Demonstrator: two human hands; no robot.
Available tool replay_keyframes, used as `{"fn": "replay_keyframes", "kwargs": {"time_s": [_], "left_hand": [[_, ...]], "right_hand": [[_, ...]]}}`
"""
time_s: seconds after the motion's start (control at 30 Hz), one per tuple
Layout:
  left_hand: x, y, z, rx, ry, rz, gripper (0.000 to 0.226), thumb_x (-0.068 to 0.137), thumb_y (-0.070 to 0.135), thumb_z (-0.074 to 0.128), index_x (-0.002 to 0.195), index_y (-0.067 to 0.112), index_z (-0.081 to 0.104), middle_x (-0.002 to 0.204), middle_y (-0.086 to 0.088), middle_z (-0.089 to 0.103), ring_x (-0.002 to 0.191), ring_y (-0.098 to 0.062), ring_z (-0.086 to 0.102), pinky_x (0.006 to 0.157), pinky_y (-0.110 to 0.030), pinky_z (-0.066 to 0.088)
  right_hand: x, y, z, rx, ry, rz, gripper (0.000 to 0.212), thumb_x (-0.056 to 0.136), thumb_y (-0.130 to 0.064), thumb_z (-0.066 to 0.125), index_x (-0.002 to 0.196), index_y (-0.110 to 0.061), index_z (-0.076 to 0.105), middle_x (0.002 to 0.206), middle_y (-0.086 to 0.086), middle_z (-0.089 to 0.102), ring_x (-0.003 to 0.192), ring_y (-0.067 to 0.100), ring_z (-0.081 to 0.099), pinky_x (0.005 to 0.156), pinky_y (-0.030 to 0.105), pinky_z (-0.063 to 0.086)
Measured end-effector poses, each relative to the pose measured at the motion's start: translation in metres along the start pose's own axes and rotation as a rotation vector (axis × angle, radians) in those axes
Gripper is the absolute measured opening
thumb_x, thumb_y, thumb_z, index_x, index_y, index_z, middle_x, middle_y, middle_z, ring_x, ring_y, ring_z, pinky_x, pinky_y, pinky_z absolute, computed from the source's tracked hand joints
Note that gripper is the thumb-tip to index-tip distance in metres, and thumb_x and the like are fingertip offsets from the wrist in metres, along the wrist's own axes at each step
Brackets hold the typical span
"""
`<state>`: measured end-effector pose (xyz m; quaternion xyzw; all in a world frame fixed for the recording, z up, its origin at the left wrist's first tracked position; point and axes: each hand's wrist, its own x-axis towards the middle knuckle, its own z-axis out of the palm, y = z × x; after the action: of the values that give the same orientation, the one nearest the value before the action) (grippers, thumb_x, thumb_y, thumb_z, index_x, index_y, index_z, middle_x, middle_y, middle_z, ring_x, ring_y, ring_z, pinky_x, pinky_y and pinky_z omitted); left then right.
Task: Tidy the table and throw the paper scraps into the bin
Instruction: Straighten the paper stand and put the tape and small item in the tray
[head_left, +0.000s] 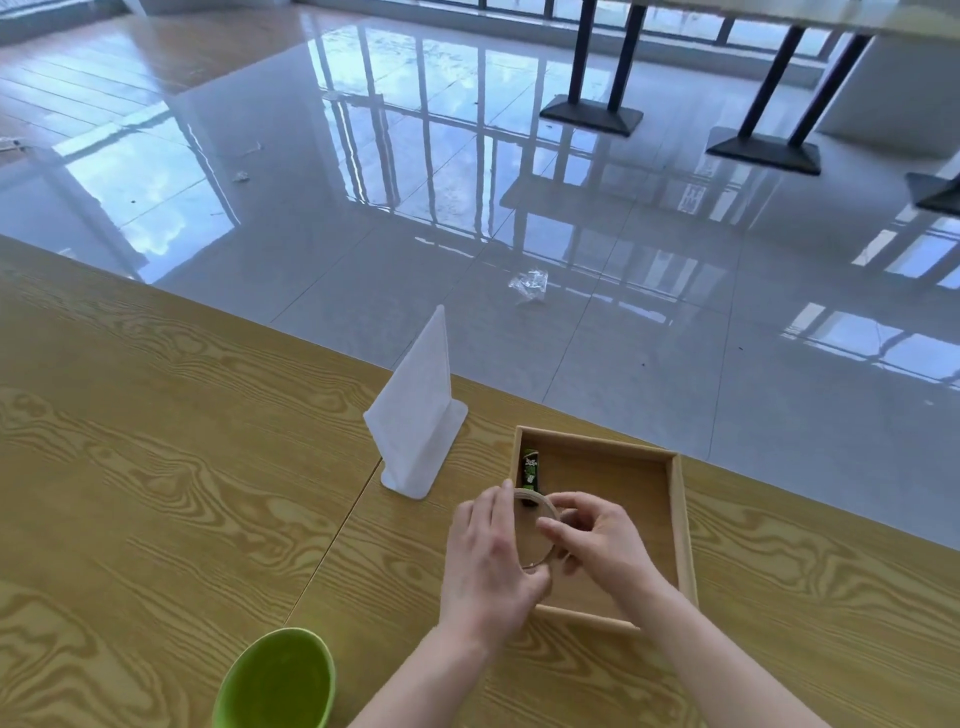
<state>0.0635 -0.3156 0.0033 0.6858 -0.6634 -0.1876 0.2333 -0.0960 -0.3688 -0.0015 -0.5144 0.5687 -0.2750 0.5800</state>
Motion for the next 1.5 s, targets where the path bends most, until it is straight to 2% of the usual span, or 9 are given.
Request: {"fn": "replay_keyframes", "kwargs": {"time_s": [0.17,0.37,0.5,0.7,0.97,1.07,1.17,1.33,1.5], "left_hand": [[0.014,0.015,0.015,0.056,-0.03,0.096,0.095,0.077,0.054,0.069,0.151,0.018,0.022,0.152,0.0,0.033,0.138,-0.016,0.027,0.113,-0.031,0.031],[0.005,-0.014,0.019,0.065,-0.055,-0.11,0.076,0.09,0.046,0.057,0.151,0.018,0.02,0.143,0.0,0.038,0.128,-0.016,0.034,0.111,-0.028,0.032],[0.014,-0.019,0.022,0.041,-0.085,-0.177,0.074,0.092,0.044,0.056,0.151,0.017,0.02,0.136,-0.001,0.043,0.12,-0.015,0.041,0.104,-0.026,0.039],[0.027,-0.021,0.029,-0.058,-0.143,-0.203,0.071,0.093,0.037,0.056,0.151,0.015,0.022,0.138,-0.002,0.044,0.125,-0.015,0.044,0.103,-0.027,0.04],[0.04,-0.018,0.034,-0.039,-0.118,-0.175,0.074,0.091,0.039,0.06,0.151,0.015,0.024,0.135,-0.003,0.047,0.121,-0.016,0.048,0.097,-0.025,0.043],[0.052,-0.013,0.032,-0.073,-0.123,-0.201,0.075,0.087,0.037,0.065,0.149,0.016,0.029,0.132,-0.004,0.05,0.12,-0.019,0.05,0.098,-0.029,0.045],[0.05,-0.014,0.03,-0.133,-0.141,-0.223,0.077,0.084,0.035,0.066,0.149,0.017,0.03,0.13,-0.002,0.051,0.12,-0.017,0.05,0.098,-0.029,0.045],[0.03,-0.022,0.027,-0.212,-0.194,-0.273,0.078,0.082,0.032,0.064,0.15,0.015,0.029,0.131,0.001,0.05,0.121,-0.013,0.049,0.101,-0.029,0.044],[0.012,-0.024,0.023,-0.265,-0.211,-0.301,0.082,0.079,0.031,0.064,0.151,0.017,0.029,0.129,0.007,0.05,0.115,-0.006,0.048,0.093,-0.018,0.04]], "right_hand": [[0.011,0.013,-0.027,-0.079,0.272,0.058,0.02,0.083,-0.015,0.078,0.101,-0.02,0.073,0.078,0.002,0.075,0.063,0.018,0.072,0.053,0.03,0.059],[0.04,0.023,-0.048,-0.426,0.528,0.117,0.02,0.086,-0.028,0.071,0.106,-0.023,0.072,0.091,-0.004,0.072,0.087,0.02,0.068,0.071,0.031,0.05],[0.053,0.022,-0.038,-0.536,0.514,0.13,0.033,0.089,-0.031,0.068,0.118,-0.014,0.068,0.102,0.009,0.072,0.097,0.028,0.066,0.089,0.038,0.052],[0.05,0.017,-0.026,-0.568,0.489,0.071,0.042,0.089,-0.035,0.068,0.125,-0.012,0.065,0.115,0.01,0.069,0.111,0.028,0.061,0.089,0.037,0.048],[0.032,0.029,-0.038,-0.608,0.365,-0.01,0.057,0.082,-0.033,0.077,0.131,-0.012,0.06,0.109,0.001,0.061,0.078,0.002,0.061,0.074,0.022,0.044],[0.03,0.033,-0.036,-0.704,0.298,-0.021,0.085,0.069,-0.046,0.084,0.139,-0.012,0.05,0.115,0.0,0.055,0.097,0.014,0.061,0.085,0.029,0.051],[0.033,0.034,-0.024,-0.785,0.311,-0.018,0.102,0.062,-0.057,0.084,0.144,-0.013,0.042,0.123,0.002,0.05,0.117,0.021,0.051,0.099,0.032,0.046],[0.043,0.032,-0.016,-0.829,0.388,-0.024,0.078,0.072,-0.05,0.08,0.134,-0.017,0.047,0.119,0.002,0.048,0.109,0.02,0.052,0.09,0.03,0.047],[0.048,0.029,-0.016,-0.838,0.398,-0.025,0.076,0.073,-0.05,0.079,0.133,-0.018,0.046,0.119,0.002,0.048,0.108,0.021,0.052,0.085,0.03,0.047]]}}
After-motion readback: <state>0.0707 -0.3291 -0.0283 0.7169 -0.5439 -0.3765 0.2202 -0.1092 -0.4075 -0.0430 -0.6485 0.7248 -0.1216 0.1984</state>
